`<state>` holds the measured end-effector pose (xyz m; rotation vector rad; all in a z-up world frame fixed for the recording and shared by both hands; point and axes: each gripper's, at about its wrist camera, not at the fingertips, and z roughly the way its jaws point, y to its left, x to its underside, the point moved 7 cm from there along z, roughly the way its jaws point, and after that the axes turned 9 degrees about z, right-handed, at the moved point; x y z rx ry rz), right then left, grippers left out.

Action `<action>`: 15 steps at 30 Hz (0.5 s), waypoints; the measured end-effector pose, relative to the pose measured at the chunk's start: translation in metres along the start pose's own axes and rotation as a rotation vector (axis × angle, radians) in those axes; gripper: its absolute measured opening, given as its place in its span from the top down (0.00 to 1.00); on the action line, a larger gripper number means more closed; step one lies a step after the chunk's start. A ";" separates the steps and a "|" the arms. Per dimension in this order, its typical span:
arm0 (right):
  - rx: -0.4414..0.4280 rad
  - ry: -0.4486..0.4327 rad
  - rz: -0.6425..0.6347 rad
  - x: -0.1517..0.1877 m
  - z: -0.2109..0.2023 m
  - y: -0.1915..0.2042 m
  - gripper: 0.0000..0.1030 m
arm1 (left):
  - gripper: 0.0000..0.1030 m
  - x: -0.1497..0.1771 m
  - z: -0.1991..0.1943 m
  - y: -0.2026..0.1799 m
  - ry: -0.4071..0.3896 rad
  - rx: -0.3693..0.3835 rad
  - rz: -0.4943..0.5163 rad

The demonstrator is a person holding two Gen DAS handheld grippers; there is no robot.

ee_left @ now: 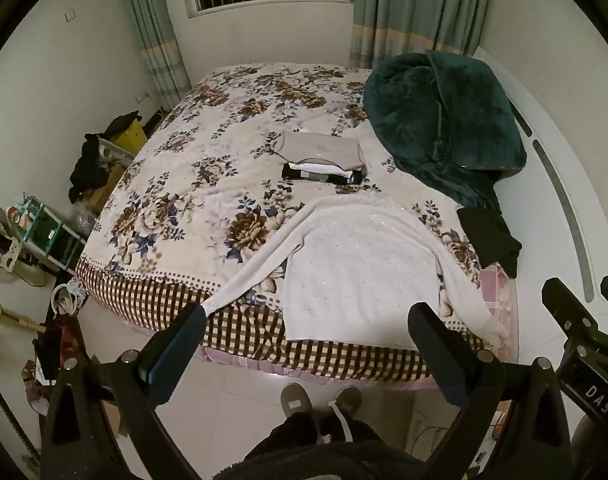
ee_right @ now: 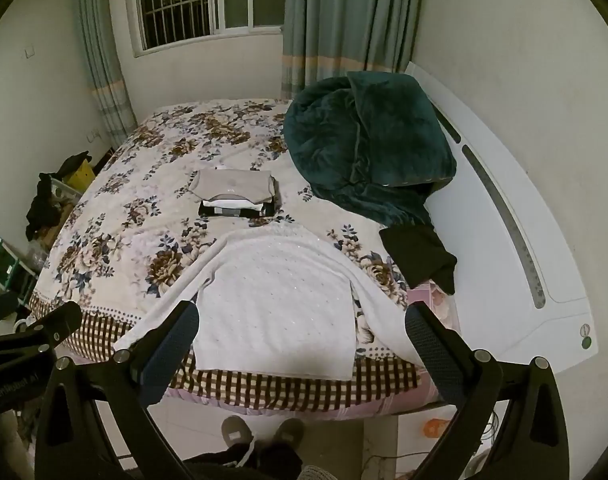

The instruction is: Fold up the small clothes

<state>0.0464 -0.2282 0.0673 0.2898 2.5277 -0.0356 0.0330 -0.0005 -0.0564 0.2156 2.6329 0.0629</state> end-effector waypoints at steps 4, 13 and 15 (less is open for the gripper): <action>0.000 -0.004 0.001 0.001 0.000 -0.001 0.00 | 0.00 -0.002 -0.004 0.002 -0.003 0.002 0.002; -0.002 -0.006 0.004 -0.004 -0.003 0.000 0.00 | 0.00 -0.004 -0.012 0.006 -0.006 0.004 0.004; -0.003 -0.008 0.002 -0.002 -0.002 -0.001 0.00 | 0.00 -0.003 -0.014 0.006 -0.009 0.003 0.005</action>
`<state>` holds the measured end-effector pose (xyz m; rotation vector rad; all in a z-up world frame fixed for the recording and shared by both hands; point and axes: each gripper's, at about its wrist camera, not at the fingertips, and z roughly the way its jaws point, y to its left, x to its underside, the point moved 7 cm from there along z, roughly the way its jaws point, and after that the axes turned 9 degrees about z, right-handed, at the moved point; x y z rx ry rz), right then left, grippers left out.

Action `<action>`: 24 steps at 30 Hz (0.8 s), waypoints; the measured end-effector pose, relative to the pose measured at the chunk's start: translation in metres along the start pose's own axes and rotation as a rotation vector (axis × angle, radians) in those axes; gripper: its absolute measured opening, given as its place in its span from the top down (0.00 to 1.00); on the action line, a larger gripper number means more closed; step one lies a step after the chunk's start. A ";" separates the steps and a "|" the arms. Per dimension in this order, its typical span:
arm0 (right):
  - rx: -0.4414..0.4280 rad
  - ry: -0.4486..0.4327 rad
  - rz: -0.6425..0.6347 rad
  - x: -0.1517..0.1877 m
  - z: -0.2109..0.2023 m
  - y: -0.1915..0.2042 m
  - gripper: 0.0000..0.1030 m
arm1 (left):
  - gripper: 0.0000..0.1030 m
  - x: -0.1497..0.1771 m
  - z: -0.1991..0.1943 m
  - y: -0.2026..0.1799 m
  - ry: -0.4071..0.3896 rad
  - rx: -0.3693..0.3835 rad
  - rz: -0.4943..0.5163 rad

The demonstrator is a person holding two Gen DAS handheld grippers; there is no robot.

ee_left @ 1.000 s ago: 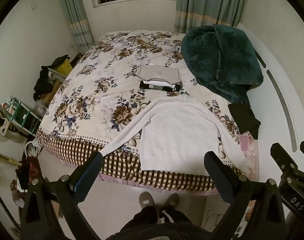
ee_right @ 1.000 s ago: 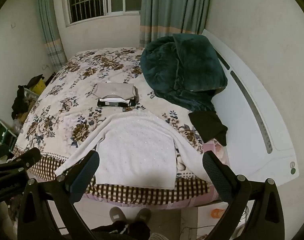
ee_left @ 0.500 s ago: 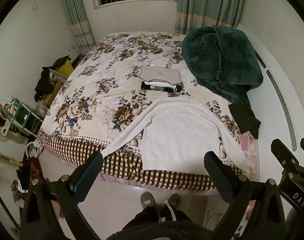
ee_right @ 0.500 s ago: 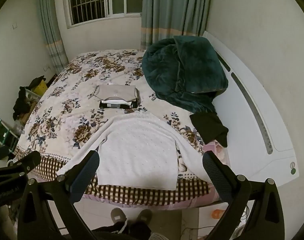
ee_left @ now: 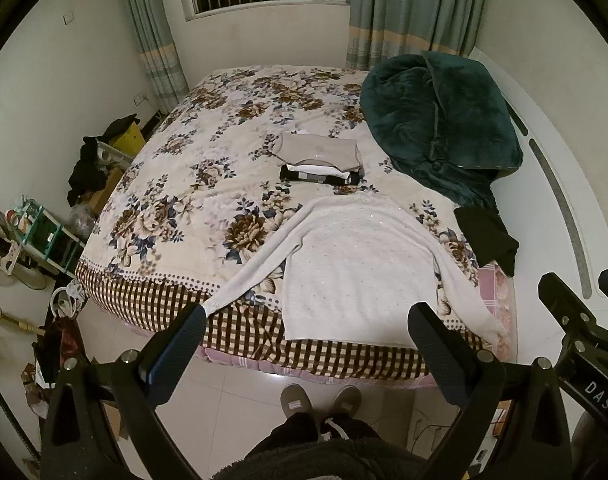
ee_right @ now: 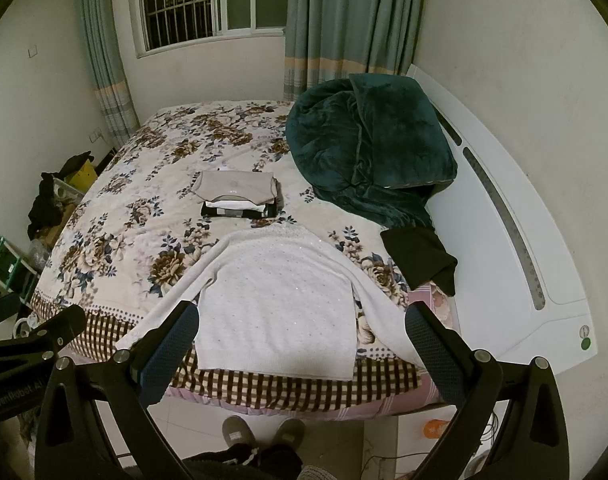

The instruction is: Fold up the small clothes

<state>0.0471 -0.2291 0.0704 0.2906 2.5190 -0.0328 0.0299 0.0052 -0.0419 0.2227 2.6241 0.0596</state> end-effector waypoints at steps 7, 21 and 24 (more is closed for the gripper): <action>-0.007 0.000 -0.006 -0.003 -0.005 0.007 0.00 | 0.00 -0.002 -0.005 0.004 -0.010 -0.001 0.000; -0.010 -0.001 -0.010 -0.011 -0.011 0.023 0.00 | 0.00 0.001 -0.002 0.011 -0.025 -0.015 -0.011; -0.013 0.000 -0.013 -0.023 -0.016 0.036 0.00 | 0.00 0.000 -0.002 0.013 -0.027 -0.017 -0.013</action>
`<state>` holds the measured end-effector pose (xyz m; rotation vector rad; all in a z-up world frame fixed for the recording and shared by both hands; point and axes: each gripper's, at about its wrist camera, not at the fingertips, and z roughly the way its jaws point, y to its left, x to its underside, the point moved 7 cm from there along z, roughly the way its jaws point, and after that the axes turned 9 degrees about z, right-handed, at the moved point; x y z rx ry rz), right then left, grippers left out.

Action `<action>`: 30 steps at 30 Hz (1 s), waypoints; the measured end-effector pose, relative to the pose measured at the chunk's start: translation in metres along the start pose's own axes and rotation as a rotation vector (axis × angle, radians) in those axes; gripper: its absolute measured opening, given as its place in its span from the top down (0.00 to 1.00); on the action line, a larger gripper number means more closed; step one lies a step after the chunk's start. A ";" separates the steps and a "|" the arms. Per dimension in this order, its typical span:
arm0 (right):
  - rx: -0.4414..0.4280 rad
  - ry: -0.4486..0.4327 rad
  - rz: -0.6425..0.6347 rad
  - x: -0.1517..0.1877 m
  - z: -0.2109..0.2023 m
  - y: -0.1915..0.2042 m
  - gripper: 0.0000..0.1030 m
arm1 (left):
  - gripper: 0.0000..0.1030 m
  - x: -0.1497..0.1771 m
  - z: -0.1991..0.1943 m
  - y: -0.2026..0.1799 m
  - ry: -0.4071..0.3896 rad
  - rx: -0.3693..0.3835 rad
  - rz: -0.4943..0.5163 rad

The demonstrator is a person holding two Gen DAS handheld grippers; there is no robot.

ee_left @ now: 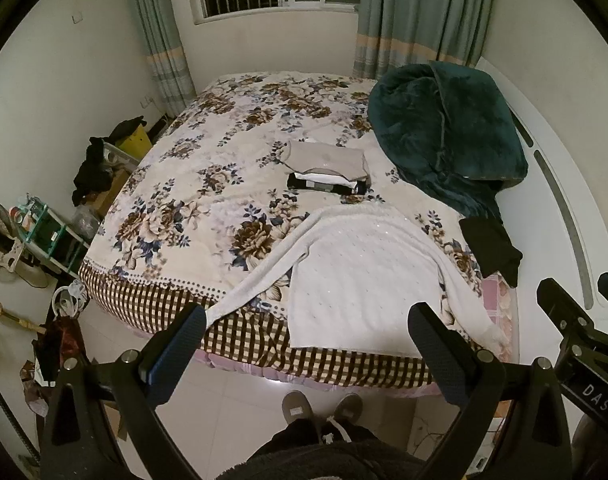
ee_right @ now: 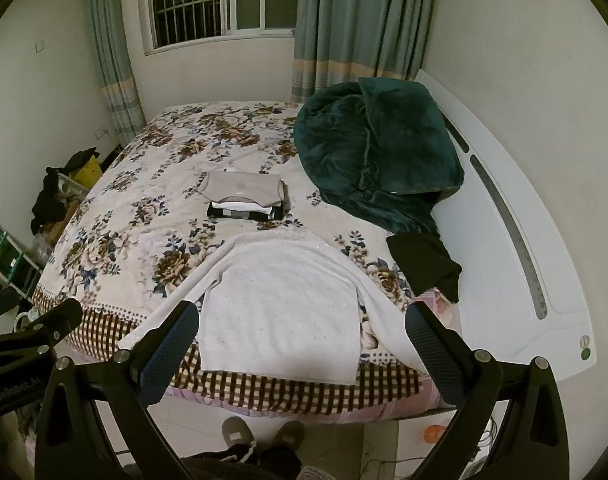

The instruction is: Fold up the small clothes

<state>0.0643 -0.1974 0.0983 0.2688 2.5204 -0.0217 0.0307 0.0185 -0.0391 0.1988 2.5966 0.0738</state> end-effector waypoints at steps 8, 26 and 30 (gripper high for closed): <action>0.001 -0.001 -0.002 0.001 0.001 0.003 0.00 | 0.00 -0.002 0.001 0.007 -0.006 -0.005 -0.003; -0.002 -0.008 -0.006 -0.012 0.004 0.018 0.00 | 0.00 -0.011 -0.001 0.015 -0.023 -0.009 -0.006; -0.003 -0.009 -0.009 -0.015 0.005 0.021 0.00 | 0.00 -0.011 -0.001 0.015 -0.023 -0.010 -0.006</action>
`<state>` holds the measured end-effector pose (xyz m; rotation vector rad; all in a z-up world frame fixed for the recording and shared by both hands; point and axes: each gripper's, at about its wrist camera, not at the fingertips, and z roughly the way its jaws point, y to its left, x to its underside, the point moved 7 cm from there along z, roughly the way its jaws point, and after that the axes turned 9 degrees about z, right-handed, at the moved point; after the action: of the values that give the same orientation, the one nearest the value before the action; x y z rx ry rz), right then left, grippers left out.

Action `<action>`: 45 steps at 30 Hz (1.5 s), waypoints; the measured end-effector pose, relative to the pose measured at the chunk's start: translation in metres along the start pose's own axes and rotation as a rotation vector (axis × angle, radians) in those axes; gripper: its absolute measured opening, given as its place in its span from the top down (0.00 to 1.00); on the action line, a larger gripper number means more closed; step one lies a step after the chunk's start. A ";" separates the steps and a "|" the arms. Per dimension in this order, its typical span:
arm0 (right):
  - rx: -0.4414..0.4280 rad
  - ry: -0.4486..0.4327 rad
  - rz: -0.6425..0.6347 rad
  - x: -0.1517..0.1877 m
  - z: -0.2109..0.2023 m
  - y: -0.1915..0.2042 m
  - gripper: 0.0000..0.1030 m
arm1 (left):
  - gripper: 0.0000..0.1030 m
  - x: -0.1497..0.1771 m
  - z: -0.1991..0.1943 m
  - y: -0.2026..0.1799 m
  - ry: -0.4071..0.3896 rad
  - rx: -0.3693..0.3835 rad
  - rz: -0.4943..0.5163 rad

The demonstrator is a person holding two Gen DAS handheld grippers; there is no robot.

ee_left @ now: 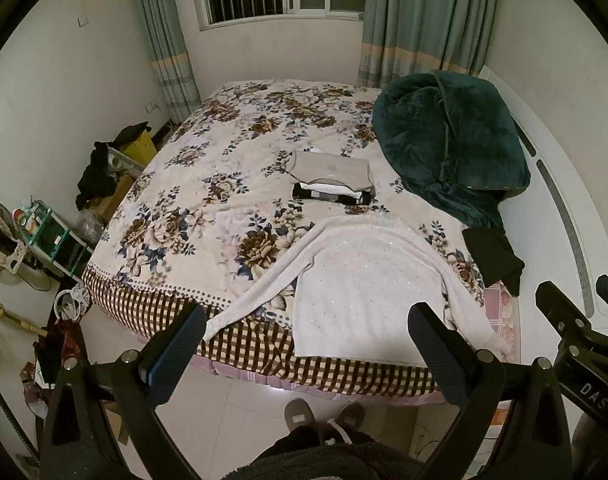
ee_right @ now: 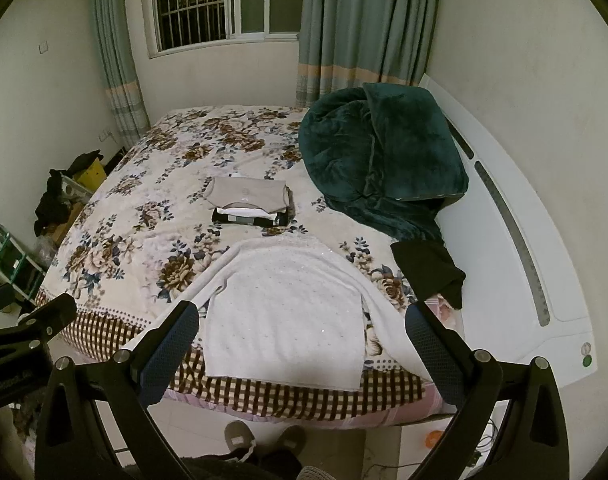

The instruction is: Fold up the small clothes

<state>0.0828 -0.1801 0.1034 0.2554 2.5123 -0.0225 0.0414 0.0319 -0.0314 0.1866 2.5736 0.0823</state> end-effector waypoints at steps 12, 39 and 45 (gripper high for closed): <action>-0.015 0.011 0.023 0.001 0.002 0.006 0.00 | 0.00 -0.004 0.001 0.001 0.001 -0.001 -0.001; 0.288 0.382 1.469 0.356 0.449 -0.429 0.31 | 0.00 0.081 0.423 -0.147 0.374 -0.137 0.149; 0.317 0.260 1.693 0.397 0.509 -0.498 0.31 | 0.00 0.090 0.492 -0.167 0.414 -0.124 0.158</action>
<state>-0.0355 -0.6364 -0.5623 2.4229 1.7125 0.2961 0.2092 -0.1093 -0.5109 0.3579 2.9472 0.3740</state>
